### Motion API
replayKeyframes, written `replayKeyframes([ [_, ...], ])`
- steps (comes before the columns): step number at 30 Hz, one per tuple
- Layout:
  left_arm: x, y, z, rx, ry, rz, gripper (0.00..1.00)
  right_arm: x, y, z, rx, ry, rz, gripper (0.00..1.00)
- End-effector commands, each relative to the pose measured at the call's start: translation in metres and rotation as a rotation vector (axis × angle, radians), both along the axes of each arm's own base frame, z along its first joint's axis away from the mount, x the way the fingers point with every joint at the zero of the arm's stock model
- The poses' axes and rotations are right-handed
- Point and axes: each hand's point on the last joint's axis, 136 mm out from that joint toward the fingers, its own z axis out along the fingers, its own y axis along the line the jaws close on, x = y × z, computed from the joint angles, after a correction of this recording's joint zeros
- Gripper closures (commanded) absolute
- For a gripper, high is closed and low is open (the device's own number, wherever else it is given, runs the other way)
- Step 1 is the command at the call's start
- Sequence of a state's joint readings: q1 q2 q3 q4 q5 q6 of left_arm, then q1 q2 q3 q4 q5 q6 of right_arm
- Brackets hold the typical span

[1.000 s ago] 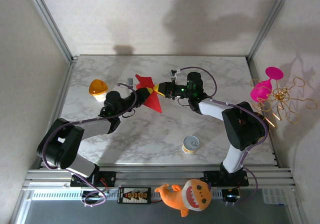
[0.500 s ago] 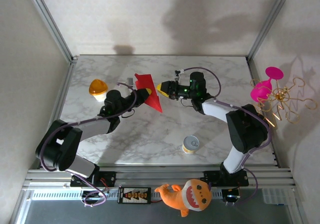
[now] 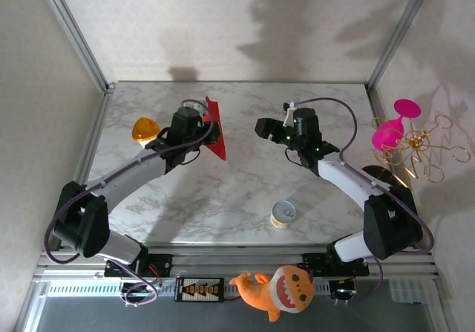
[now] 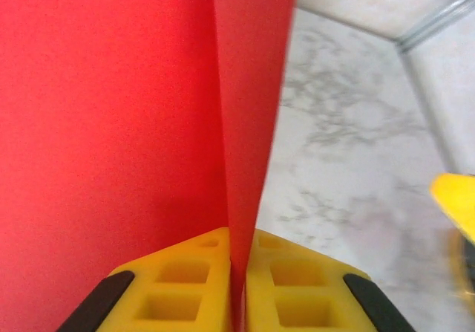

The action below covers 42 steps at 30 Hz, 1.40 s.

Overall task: Fold a paper plane with a square sheet of paper (pick it up from the middle)
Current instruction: Turn over the paper at the center of the table.

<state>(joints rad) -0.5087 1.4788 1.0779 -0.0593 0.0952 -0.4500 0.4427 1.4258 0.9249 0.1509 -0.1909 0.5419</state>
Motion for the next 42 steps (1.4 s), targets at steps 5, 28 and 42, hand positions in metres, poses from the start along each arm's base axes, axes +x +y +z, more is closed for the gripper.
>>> replayKeyframes([
  [5,0.000,0.055,-0.042,0.610,0.116,0.179,0.89,0.005,-0.041,-0.009,-0.152,-0.041,-0.172,0.04],
  [28,0.009,0.014,-0.162,1.122,0.259,0.203,0.87,-0.006,-0.086,-0.011,-0.124,-0.041,-0.407,0.02],
  [42,-0.003,-0.051,-0.166,0.740,0.301,0.154,0.66,-0.003,-0.100,-0.009,-0.089,-0.023,-0.475,0.03],
])
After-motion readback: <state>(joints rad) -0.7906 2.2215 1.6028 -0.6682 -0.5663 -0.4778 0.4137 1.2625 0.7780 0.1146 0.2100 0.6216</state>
